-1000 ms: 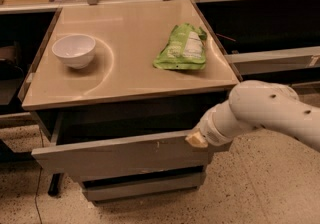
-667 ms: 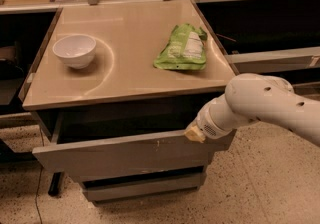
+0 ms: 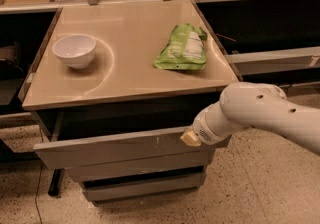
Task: Close top drawer
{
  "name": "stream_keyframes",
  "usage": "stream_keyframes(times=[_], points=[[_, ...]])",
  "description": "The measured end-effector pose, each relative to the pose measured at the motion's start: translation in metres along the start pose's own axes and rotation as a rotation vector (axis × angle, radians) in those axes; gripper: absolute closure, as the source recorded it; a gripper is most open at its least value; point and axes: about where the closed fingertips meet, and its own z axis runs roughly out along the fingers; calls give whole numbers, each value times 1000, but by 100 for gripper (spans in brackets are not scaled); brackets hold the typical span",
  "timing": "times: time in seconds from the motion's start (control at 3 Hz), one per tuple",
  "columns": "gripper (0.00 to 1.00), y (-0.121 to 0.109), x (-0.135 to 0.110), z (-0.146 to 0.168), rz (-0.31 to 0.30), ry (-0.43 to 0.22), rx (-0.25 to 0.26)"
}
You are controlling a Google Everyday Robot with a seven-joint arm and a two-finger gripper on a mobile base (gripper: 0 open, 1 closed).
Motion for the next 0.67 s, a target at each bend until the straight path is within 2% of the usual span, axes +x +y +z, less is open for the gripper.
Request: stream_keyframes(times=[0.33,0.67], points=[[100,11,12,6,33,22,-13],[100,-3,4,17,62,7,25]])
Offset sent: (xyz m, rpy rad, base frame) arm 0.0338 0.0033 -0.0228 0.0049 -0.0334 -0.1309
